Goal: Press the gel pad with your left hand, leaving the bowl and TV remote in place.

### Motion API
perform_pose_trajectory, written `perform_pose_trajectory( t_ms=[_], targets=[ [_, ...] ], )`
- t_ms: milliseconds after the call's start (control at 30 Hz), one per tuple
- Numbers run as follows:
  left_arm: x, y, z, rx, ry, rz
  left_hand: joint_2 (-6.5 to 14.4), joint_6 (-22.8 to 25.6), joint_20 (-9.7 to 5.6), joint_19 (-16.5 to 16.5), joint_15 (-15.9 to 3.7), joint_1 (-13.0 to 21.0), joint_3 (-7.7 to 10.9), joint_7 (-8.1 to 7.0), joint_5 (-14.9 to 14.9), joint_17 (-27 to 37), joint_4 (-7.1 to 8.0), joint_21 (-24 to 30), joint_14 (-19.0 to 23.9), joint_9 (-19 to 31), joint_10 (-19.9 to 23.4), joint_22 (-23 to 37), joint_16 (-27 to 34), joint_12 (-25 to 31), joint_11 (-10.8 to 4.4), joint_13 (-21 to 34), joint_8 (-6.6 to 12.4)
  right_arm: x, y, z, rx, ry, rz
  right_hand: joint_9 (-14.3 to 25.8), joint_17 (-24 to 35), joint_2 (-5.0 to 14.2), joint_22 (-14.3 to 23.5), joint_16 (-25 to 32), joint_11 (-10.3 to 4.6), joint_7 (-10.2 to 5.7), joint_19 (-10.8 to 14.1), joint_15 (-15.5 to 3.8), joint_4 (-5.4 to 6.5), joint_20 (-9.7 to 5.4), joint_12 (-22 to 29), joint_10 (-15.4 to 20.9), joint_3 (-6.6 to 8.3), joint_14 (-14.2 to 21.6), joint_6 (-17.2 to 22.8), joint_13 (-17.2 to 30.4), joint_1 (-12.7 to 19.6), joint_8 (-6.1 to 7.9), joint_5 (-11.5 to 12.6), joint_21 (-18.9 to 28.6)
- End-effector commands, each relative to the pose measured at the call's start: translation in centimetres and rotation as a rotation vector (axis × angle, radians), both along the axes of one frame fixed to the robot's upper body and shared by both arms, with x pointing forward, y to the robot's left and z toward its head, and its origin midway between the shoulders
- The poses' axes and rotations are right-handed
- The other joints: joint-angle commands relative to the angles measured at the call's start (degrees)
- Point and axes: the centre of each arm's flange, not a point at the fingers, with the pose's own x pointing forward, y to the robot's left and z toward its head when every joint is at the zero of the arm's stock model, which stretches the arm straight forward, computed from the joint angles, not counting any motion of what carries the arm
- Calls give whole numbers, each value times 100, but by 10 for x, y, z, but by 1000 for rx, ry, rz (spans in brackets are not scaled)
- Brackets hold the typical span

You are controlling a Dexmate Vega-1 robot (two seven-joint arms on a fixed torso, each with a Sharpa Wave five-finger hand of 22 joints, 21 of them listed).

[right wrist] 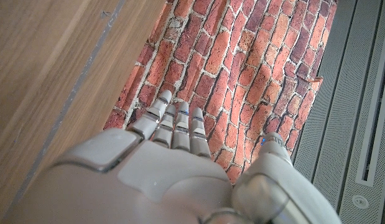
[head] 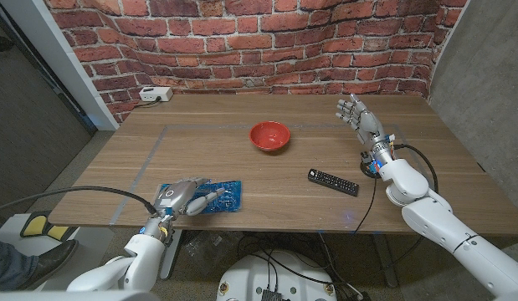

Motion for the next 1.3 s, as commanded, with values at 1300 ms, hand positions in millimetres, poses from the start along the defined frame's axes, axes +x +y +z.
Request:
perform_pose_trajectory(
  t_ms=[1300],
  targets=[
    [12,24,34,-423,-212,-211,42,140,71,186,18,183,47,86,-36,0,-64,29,178,12,142,8,1,-15,47,1,10,2,-6,-6,31,-12,4,26,15,3,7,-21,-6,9,54,-17,-19,-17,-15,75,-4,50,40,23,73,-26,-19,-51]
  ],
)
